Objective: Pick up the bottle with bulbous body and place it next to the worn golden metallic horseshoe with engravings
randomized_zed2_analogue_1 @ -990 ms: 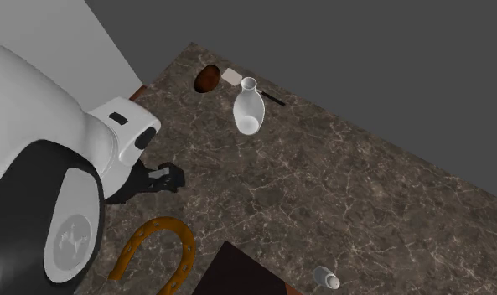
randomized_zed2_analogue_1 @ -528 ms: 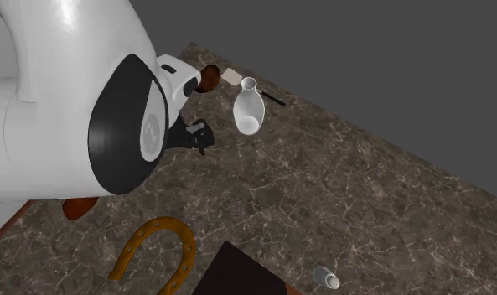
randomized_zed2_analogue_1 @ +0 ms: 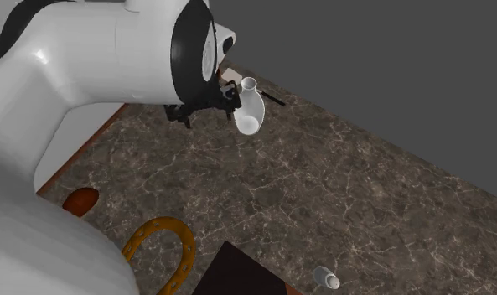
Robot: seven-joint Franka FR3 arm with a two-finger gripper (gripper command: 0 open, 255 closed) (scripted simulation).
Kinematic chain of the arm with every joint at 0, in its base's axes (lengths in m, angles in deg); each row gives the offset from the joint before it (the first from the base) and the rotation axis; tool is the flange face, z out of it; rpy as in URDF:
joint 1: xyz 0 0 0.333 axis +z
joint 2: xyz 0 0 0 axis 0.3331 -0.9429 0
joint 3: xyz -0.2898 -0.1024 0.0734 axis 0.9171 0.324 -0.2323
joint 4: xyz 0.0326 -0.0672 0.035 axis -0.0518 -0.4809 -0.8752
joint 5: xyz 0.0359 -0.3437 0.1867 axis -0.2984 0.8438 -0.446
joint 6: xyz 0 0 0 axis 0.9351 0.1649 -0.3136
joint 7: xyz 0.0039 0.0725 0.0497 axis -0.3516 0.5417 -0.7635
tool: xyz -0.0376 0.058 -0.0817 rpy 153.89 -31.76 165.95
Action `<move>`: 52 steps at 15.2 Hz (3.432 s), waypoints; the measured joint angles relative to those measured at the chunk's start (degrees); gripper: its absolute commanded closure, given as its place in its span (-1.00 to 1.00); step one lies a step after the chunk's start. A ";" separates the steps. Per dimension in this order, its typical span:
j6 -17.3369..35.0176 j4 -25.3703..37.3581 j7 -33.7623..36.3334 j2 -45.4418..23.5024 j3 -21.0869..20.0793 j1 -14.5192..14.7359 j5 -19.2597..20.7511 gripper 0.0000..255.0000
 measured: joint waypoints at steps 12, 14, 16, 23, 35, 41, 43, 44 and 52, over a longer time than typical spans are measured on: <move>-7.54 34.87 -7.59 -29.64 2.59 -4.93 -1.98 -1.00; -10.36 42.92 -8.29 -35.18 2.62 -5.93 -2.41 -1.00; -10.53 44.90 -8.52 -37.13 2.59 -6.25 -2.55 -1.00; -5.76 39.52 -8.72 -36.54 2.64 -6.20 -2.47 -1.00; -5.35 39.19 -8.68 -36.60 2.62 -6.16 -2.49 1.00; -6.22 39.97 -8.72 -36.53 2.64 -6.20 -2.47 1.00; -7.56 41.30 -8.73 -36.52 2.66 -6.25 -2.47 1.00; -8.34 42.34 -8.72 -36.76 2.64 -6.29 -2.50 1.00; -15.14 50.03 -9.00 -37.62 2.70 -6.77 -2.58 1.00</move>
